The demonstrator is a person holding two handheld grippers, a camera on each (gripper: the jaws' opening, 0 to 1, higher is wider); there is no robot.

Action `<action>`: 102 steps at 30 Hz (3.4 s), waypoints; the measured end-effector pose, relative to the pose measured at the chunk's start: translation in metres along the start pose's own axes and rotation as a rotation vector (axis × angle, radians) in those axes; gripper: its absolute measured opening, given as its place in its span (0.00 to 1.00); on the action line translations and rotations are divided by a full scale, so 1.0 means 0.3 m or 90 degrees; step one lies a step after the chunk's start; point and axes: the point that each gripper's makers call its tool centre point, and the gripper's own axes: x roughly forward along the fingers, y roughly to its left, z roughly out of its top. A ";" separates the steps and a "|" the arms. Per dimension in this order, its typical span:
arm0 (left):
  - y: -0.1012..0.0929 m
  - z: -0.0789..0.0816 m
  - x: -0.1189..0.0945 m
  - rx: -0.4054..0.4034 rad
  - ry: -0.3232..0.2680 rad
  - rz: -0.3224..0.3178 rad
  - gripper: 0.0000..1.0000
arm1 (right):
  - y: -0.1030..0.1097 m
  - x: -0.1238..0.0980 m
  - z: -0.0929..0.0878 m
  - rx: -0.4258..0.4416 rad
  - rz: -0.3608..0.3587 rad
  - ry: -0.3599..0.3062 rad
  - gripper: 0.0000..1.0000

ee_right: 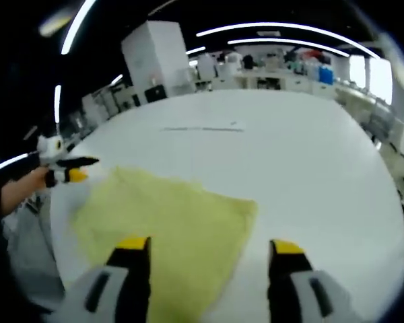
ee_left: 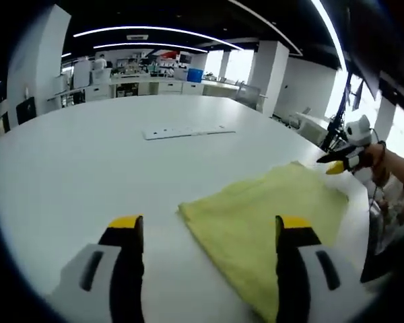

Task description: Fold the garment on the visible template until the final outline fits inside the template.

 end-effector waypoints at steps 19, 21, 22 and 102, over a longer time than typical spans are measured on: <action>-0.119 -0.119 -0.163 0.021 0.013 -0.050 0.77 | 0.057 -0.150 -0.141 -0.033 -0.005 0.026 0.65; -0.134 -0.136 -0.169 0.034 0.023 -0.058 0.73 | 0.063 -0.160 -0.156 -0.037 -0.006 0.029 0.64; -0.143 -0.143 -0.173 0.043 0.027 -0.060 0.71 | 0.064 -0.162 -0.159 -0.037 -0.006 0.029 0.63; -0.231 -0.387 -0.208 0.036 0.118 -0.062 0.00 | 0.098 -0.185 -0.372 -0.053 -0.082 0.050 0.02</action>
